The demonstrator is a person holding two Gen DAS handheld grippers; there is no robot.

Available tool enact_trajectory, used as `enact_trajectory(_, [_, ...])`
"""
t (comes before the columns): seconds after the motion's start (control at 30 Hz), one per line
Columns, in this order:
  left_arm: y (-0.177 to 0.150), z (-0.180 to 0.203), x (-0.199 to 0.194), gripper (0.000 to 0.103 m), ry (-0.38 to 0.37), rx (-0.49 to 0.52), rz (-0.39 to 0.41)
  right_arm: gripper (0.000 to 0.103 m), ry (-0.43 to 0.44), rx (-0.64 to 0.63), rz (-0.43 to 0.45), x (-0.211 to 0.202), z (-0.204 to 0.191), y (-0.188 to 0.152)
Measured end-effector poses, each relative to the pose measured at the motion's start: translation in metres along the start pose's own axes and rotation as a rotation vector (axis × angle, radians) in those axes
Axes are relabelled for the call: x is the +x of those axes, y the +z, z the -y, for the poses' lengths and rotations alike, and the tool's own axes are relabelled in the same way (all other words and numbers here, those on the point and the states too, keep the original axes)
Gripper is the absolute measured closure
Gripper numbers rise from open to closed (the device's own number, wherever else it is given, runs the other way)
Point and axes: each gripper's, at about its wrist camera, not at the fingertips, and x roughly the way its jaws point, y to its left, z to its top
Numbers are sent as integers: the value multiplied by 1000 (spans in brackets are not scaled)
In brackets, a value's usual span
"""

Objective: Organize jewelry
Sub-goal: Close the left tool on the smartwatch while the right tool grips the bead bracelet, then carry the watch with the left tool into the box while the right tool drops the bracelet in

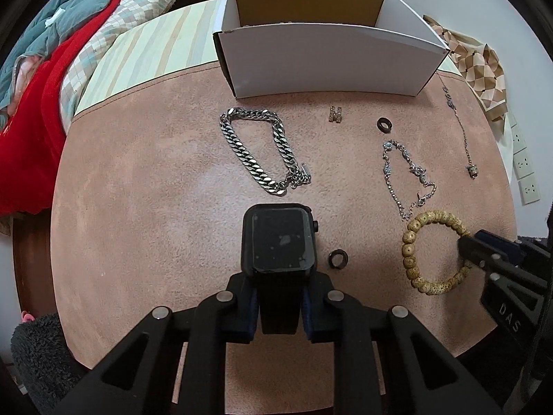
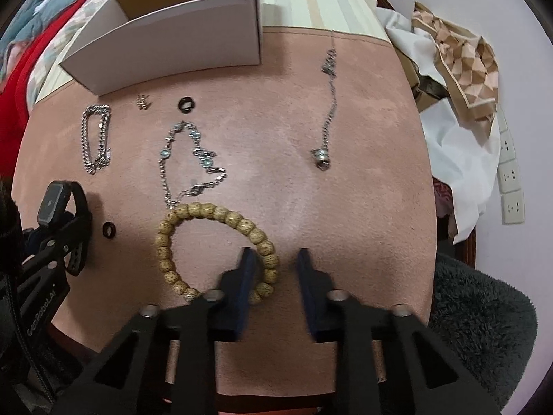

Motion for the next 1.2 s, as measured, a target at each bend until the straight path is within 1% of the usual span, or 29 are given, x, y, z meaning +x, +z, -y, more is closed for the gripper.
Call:
enact_trajectory(0.3, [0, 1, -1, 87, 0, 0, -1, 94, -4, -8, 8, -1, -3, 1])
enact_trajectory(0.57, [6, 1, -9, 87, 0, 8, 13, 94, 54, 43, 2, -3, 7, -1])
enact_trajectory(0.73, [11, 0, -19, 87, -9, 7, 31, 94, 74, 52, 19, -12, 12, 0])
enact_trajectory(0.9, [22, -2, -36, 87, -24, 6, 66, 94, 100, 57, 61, -31, 14, 5])
enact_trajectory(1.0, [32, -3, -50, 87, -27, 5, 98, 94, 121, 55, 106, -52, 13, 12])
enact_trajectory(1.1, [48, -7, -63, 87, -31, 1, 133, 94, 143, 47, 166, -76, 13, 26])
enact_trajectory(1.2, [66, -8, -78, 87, -36, -3, 169, 94, 168, 47, 234, -105, 13, 47])
